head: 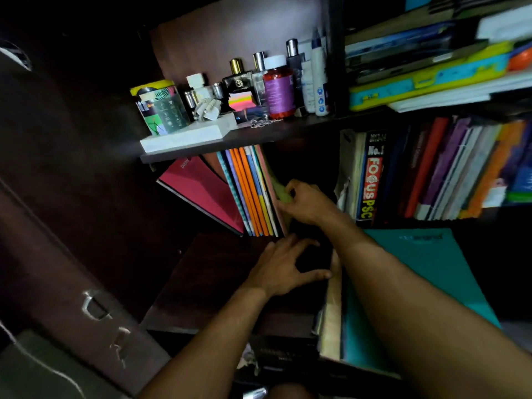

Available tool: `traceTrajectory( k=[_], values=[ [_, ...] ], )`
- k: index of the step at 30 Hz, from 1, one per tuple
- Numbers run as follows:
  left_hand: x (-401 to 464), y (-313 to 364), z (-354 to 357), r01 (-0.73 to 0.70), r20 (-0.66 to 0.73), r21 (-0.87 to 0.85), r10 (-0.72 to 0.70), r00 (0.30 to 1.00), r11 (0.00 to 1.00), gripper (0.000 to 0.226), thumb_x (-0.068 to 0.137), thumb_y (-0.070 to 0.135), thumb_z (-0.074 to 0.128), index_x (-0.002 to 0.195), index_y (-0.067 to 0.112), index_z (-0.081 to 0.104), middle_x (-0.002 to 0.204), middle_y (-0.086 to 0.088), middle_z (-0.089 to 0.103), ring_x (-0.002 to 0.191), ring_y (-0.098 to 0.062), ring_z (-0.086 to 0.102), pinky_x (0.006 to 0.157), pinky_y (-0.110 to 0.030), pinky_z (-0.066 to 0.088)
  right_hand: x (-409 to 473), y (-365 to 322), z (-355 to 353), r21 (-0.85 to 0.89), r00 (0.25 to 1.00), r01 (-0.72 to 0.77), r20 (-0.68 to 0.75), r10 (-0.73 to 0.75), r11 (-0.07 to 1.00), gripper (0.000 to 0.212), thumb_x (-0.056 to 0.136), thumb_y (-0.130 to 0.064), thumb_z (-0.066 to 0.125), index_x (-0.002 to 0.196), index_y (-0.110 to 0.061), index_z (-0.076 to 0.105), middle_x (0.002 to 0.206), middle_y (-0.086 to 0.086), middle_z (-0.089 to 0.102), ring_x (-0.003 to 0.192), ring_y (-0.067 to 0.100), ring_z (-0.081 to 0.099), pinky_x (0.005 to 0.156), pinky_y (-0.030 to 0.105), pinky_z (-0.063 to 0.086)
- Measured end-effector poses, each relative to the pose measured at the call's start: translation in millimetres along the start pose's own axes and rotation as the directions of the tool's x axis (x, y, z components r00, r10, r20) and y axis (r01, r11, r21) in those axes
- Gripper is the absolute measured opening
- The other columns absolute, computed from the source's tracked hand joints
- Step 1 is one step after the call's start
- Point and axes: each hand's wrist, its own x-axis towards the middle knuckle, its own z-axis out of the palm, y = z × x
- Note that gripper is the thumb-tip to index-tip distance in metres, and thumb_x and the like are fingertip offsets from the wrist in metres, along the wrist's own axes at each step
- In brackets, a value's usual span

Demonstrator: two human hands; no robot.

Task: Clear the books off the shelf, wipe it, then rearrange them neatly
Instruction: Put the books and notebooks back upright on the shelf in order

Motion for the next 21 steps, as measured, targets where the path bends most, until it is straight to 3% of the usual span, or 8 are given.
traceTrajectory(
  k=[3,6,8,10,14,17,21],
  values=[
    [0.7,-4.0,1.6,0.011,-0.014,0.033,-0.011,1.0,0.999,0.07,0.082,0.086,0.048,0.138,0.044,0.046,0.143,0.009,0.048,0.135,-0.016,0.043,0.099,-0.039,0.033,-30.8,-1.3,-37.1,-0.255,0.999,-0.03,0.029,0.039,0.967,0.063,0.087,-0.059,0.066,0.13,-0.016,0.05,0.127,0.015,0.062,0.111,0.033,0.063,0.09,0.041,0.053],
    [1.9,-1.9,1.6,0.029,-0.006,0.018,-0.029,1.0,0.999,0.069,0.082,0.086,0.045,0.135,0.043,0.046,0.135,0.007,0.049,0.13,-0.016,0.047,0.097,-0.037,0.031,-84.2,12.3,-72.0,-0.55,0.973,-0.16,0.051,0.224,0.819,0.075,0.084,-0.071,0.059,0.139,-0.021,0.049,0.139,0.009,0.058,0.123,0.031,0.058,0.093,0.04,0.047],
    [0.6,0.2,0.6,0.028,-0.025,-0.015,-0.028,0.999,1.0,0.062,0.086,0.083,0.043,0.132,0.042,0.047,0.124,0.008,0.051,0.12,-0.015,0.052,0.09,-0.035,0.032,-123.8,19.0,-73.7,-0.651,0.908,-0.253,0.096,0.407,0.716,0.093,0.075,-0.085,0.057,0.144,-0.023,0.045,0.148,0.007,0.051,0.133,0.031,0.051,0.102,0.042,0.043],
    [-1.1,0.7,-0.3,0.036,-0.055,-0.055,-0.039,0.998,0.998,0.053,0.091,0.076,0.045,0.129,0.04,0.05,0.111,0.009,0.051,0.107,-0.013,0.056,0.084,-0.034,0.033,-148.6,19.1,-61.4,-0.674,0.88,-0.292,0.088,0.467,0.679,0.101,0.074,-0.088,0.053,0.148,-0.021,0.04,0.151,0.012,0.044,0.137,0.035,0.044,0.108,0.045,0.041],
    [-3.8,-2.3,-2.1,0.033,-0.119,-0.128,-0.049,0.992,0.991,0.045,0.093,0.071,0.048,0.121,0.037,0.055,0.1,0.011,0.053,0.092,-0.012,0.058,0.078,-0.035,0.046,-157.2,0.3,-48.4,-0.715,0.923,-0.221,0.067,0.379,0.664,0.079,0.089,-0.072,0.051,0.146,-0.018,0.048,0.147,0.016,0.047,0.135,0.034,0.044,0.108,0.042,0.04],
    [-4.7,-3.5,-3.5,0.059,-0.164,-0.171,-0.087,0.983,0.984,0.039,0.093,0.067,0.051,0.115,0.035,0.059,0.095,0.011,0.057,0.085,-0.011,0.058,0.076,-0.036,0.052,-150.1,-14.0,-46.6,-0.73,0.907,-0.176,0.14,0.397,0.66,0.078,0.086,-0.072,0.057,0.144,-0.02,0.05,0.148,0.013,0.049,0.139,0.03,0.044,0.11,0.039,0.037],
    [-3.7,-2.3,-4.3,0.068,-0.197,-0.224,-0.113,0.974,0.972,0.035,0.091,0.062,0.056,0.109,0.033,0.062,0.09,0.012,0.062,0.077,-0.009,0.057,0.075,-0.038,0.054,-144.2,-26.9,-28.3,-0.744,0.911,-0.112,0.187,0.367,0.658,0.056,0.089,-0.052,0.062,0.136,-0.023,0.054,0.139,0.004,0.059,0.129,0.026,0.056,0.099,0.038,0.047]
  ],
)
